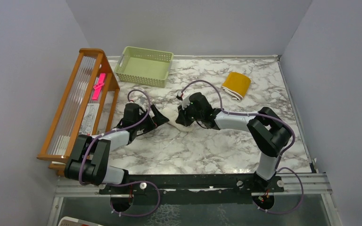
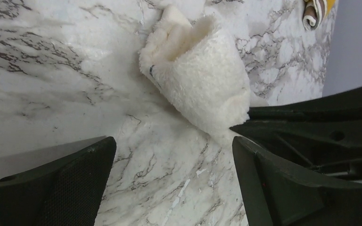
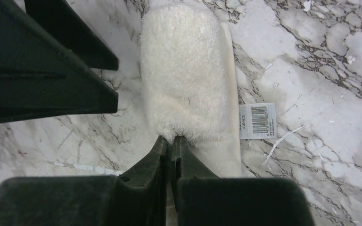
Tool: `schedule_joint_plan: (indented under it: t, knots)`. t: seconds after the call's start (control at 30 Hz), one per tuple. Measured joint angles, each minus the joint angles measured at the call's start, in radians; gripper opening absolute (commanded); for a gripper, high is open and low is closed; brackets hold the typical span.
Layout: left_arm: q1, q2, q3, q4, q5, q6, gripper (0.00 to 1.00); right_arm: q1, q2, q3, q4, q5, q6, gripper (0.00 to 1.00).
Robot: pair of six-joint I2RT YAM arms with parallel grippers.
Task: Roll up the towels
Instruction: Roll the towel at the center of the board, then pick up the towel at the center of the board.
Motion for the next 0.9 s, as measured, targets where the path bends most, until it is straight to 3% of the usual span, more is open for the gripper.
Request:
schedule_joint_plan:
  t: [0.2,0.5,0.6,0.77,0.8,0.9]
  knots:
    - [-0.011,0.001,-0.026,0.023,-0.001,-0.037,0.99,-0.063,0.040,0.013,0.037,-0.185,0.140,0.01]
    - [-0.025,0.143,-0.053,0.311,0.014,-0.186,0.95,-0.061,0.068,0.017,0.072,-0.302,0.218,0.01]
    - [-0.030,0.205,-0.044,0.394,0.020,-0.229,0.83,-0.061,0.068,0.015,0.073,-0.307,0.224,0.01]
    - [-0.030,0.294,-0.039,0.492,0.024,-0.293,0.49,-0.061,0.065,0.008,0.077,-0.309,0.224,0.01]
    - [-0.030,0.310,-0.037,0.501,0.024,-0.300,0.45,-0.061,0.063,0.005,0.077,-0.311,0.224,0.08]
    - [-0.030,0.339,-0.027,0.502,0.026,-0.314,0.31,-0.061,0.047,-0.005,0.075,-0.314,0.224,0.42]
